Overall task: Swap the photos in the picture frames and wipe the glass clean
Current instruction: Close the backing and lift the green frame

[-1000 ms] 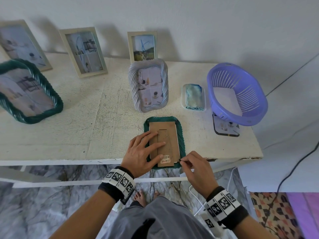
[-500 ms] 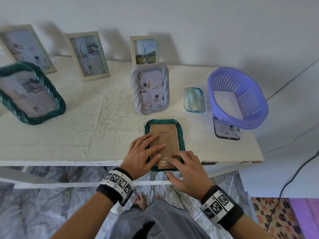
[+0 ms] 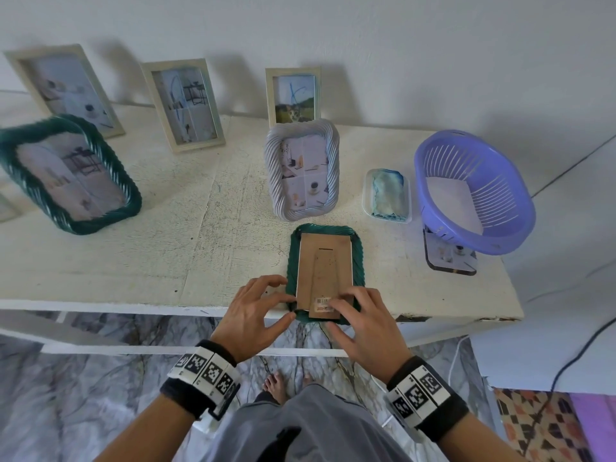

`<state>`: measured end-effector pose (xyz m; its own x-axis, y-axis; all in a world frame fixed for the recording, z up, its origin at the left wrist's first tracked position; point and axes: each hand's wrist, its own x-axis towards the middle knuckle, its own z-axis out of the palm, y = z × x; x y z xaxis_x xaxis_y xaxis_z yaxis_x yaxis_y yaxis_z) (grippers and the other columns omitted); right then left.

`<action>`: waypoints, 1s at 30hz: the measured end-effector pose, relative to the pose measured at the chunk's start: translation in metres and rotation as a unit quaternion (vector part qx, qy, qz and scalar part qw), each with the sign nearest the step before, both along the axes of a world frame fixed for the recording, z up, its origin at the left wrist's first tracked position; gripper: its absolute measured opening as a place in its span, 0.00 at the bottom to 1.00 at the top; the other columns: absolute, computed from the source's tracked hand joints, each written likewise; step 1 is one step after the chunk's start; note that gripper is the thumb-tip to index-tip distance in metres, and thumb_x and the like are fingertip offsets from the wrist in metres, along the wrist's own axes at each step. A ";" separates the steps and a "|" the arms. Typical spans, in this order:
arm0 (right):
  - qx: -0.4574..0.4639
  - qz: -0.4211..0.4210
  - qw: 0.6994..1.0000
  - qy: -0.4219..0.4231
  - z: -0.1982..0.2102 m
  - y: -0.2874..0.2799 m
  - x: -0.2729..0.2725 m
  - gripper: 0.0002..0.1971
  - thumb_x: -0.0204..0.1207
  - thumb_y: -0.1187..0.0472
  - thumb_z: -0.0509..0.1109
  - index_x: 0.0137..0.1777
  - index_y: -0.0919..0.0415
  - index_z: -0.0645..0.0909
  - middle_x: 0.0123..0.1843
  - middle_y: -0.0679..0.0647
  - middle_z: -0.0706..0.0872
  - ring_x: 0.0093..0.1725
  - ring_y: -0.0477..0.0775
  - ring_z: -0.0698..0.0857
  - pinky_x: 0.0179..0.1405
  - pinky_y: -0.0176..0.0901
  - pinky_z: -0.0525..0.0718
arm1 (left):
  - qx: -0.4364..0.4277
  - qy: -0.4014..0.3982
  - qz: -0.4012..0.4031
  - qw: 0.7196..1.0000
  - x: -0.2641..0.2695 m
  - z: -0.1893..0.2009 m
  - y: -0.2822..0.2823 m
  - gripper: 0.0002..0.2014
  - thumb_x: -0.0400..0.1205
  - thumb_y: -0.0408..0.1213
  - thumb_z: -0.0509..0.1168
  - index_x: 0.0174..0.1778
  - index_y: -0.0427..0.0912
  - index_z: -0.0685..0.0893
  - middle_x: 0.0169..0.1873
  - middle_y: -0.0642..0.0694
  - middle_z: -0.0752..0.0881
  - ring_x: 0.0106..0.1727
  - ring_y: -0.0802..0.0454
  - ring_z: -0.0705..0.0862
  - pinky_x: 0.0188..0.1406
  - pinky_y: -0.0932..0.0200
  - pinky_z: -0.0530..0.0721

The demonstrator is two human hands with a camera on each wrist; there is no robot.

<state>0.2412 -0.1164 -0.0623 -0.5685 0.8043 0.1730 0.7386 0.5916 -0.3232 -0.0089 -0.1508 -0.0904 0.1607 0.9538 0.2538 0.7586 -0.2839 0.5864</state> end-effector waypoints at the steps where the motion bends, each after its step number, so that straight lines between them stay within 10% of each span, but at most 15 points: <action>1: -0.001 0.000 1.000 0.001 0.000 0.000 0.000 0.16 0.77 0.48 0.69 0.60 0.55 0.82 0.56 0.53 0.79 0.56 0.57 0.77 0.53 0.47 0.84 | -0.004 -0.017 0.004 1.000 -0.001 0.000 0.000 0.16 0.80 0.53 0.66 0.58 0.48 0.89 0.64 0.51 0.81 0.63 0.54 0.80 0.60 0.47 0.82; 13: -0.017 -0.009 1.000 0.006 -0.002 0.000 0.000 0.16 0.78 0.47 0.67 0.60 0.54 0.82 0.58 0.52 0.79 0.58 0.56 0.76 0.54 0.45 0.84 | -0.046 -0.090 -0.017 0.995 -0.010 0.000 -0.003 0.18 0.79 0.59 0.67 0.60 0.58 0.90 0.69 0.58 0.78 0.70 0.62 0.73 0.69 0.62 0.68; 30: -0.031 -0.007 0.999 -0.004 0.007 0.000 -0.004 0.17 0.76 0.45 0.67 0.60 0.53 0.82 0.56 0.51 0.79 0.56 0.56 0.76 0.52 0.49 0.85 | -0.026 0.018 -0.056 0.998 -0.012 0.008 0.000 0.16 0.84 0.59 0.62 0.61 0.60 0.89 0.69 0.51 0.77 0.71 0.52 0.74 0.66 0.46 0.77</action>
